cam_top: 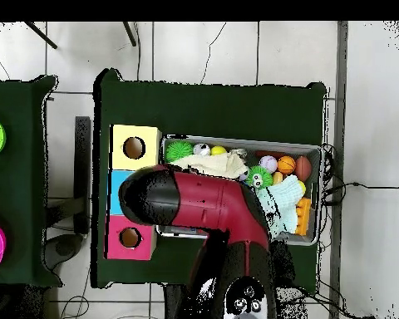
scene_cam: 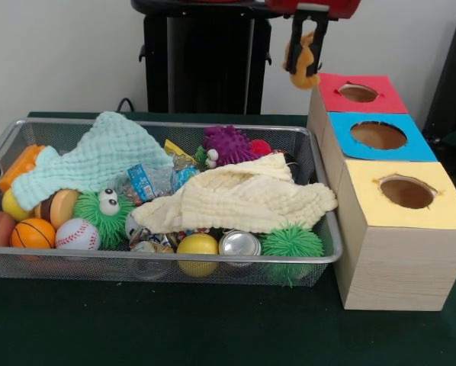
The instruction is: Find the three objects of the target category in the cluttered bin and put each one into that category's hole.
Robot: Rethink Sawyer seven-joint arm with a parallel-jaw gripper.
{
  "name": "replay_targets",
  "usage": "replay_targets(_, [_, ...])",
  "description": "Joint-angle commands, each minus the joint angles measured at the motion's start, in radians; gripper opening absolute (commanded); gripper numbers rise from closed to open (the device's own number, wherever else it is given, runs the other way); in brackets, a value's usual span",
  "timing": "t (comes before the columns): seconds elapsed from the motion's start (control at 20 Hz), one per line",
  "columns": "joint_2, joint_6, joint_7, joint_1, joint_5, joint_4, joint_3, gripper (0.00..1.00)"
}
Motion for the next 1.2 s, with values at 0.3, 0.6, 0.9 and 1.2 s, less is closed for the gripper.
replay_targets(0.3, [0.054,-0.071,0.309,0.058,0.054,0.144,-0.026,0.0])
replay_targets(0.6, [0.06,-0.1,0.309,0.075,0.065,0.164,-0.038,0.0])
replay_targets(0.9, [0.064,-0.11,0.325,0.098,0.068,0.172,-0.048,0.0])
replay_targets(1.2, [0.07,-0.128,0.349,0.127,0.066,0.181,-0.06,0.0])
